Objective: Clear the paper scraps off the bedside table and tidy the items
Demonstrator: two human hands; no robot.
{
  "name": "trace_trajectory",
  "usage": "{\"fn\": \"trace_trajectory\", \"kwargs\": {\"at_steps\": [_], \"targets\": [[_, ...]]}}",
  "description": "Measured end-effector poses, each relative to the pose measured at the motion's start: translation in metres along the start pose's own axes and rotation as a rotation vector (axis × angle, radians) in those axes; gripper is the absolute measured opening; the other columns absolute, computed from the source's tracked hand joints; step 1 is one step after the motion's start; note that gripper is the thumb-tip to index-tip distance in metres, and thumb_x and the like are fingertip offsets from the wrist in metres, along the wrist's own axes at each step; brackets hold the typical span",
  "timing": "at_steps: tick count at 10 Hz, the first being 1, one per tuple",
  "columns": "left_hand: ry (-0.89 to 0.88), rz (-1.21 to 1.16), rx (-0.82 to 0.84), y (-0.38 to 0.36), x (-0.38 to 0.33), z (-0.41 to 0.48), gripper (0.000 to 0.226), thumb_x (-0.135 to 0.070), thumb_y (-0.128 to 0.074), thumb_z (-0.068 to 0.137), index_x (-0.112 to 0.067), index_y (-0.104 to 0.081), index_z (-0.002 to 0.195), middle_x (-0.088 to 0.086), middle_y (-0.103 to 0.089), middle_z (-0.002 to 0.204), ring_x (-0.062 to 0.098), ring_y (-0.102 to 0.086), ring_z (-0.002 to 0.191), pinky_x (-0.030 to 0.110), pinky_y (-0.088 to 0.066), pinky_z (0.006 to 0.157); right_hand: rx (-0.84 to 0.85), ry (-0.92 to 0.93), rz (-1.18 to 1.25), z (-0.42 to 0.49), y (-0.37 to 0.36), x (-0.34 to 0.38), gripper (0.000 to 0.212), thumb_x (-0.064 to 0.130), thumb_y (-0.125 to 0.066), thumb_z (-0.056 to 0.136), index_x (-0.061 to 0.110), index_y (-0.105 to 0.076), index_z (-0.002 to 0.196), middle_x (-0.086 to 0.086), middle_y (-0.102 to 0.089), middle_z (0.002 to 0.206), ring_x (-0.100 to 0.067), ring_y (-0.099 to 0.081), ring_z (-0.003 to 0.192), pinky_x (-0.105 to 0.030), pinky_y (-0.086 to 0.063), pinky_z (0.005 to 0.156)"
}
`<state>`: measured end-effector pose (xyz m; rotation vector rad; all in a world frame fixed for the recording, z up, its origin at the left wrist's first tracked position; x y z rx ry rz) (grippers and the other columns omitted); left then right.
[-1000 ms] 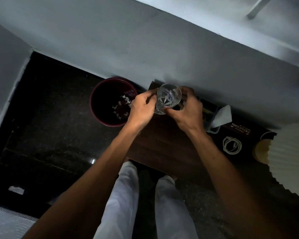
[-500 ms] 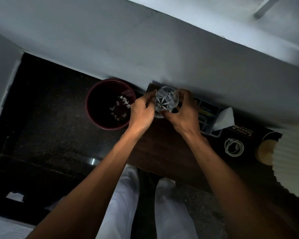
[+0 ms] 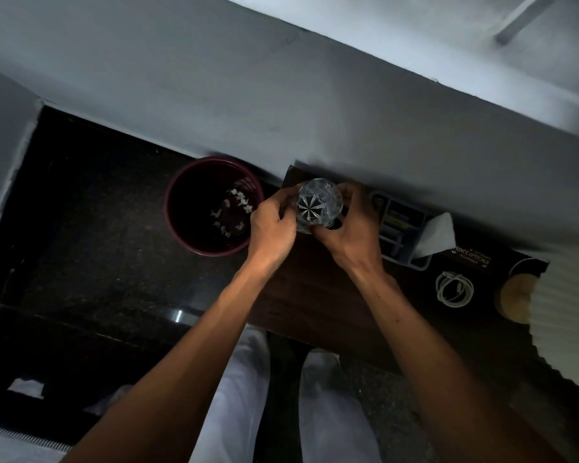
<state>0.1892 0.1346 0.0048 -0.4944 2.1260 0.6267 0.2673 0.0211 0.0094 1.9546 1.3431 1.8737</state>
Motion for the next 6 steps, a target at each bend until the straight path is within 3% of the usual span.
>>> {"fn": "trace_trajectory", "kwargs": {"at_steps": [2,3,4,5,6], "targets": [[-0.016,0.013,-0.008,0.0,0.001,0.002,0.031,-0.011,-0.055,0.101,-0.017,-0.069,0.127,-0.007,-0.073,0.115,-0.002,-0.061,0.105,-0.006,-0.04,0.078,0.005,-0.013,0.013,0.0,-0.001,-0.001,0.067,0.018,-0.088,0.066,0.003,-0.053,0.122,-0.012,-0.062,0.117,-0.025,-0.062,0.107,-0.046,-0.055,0.09],[-0.039,0.042,0.0,0.0,0.002,0.001,0.035,-0.017,-0.05,0.105,-0.02,-0.061,0.138,-0.008,-0.068,0.126,0.004,-0.059,0.119,-0.009,-0.037,0.08,0.016,0.027,-0.016,-0.001,0.001,0.0,0.064,0.015,-0.085,0.068,0.003,-0.054,0.122,-0.012,-0.062,0.117,-0.027,-0.061,0.108,-0.045,-0.054,0.091],[-0.106,0.084,-0.079,-0.001,0.005,-0.012,0.042,-0.025,-0.041,0.108,-0.022,-0.047,0.15,-0.01,-0.06,0.137,0.002,-0.052,0.125,-0.004,-0.037,0.092,0.038,0.075,-0.122,-0.009,0.007,0.003,0.065,0.008,-0.079,0.072,0.0,-0.052,0.131,-0.016,-0.059,0.126,-0.03,-0.055,0.12,-0.039,-0.046,0.102],[-0.207,0.156,-0.17,-0.005,0.009,-0.03,0.045,-0.024,-0.042,0.108,-0.016,-0.042,0.153,0.003,-0.052,0.151,0.002,-0.042,0.136,-0.003,-0.027,0.102,0.029,0.034,-0.172,-0.029,0.014,0.003,0.071,0.001,-0.069,0.077,0.002,-0.041,0.143,-0.015,-0.047,0.143,-0.027,-0.043,0.136,-0.027,-0.033,0.117],[-0.313,0.259,-0.232,-0.012,0.01,-0.057,0.047,-0.02,-0.045,0.107,-0.013,-0.04,0.153,0.009,-0.046,0.154,-0.001,-0.033,0.134,-0.004,-0.02,0.105,-0.052,0.012,-0.233,-0.057,0.026,0.005,0.071,0.009,-0.068,0.085,0.008,-0.035,0.149,-0.011,-0.037,0.153,-0.022,-0.034,0.145,-0.024,-0.029,0.118]]}}
Point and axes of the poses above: each hand's wrist, its own z-axis towards the middle knuckle, its own y-axis out of the back of the hand, x = y × z, the point moved 1 cm from there along z, towards the middle knuckle
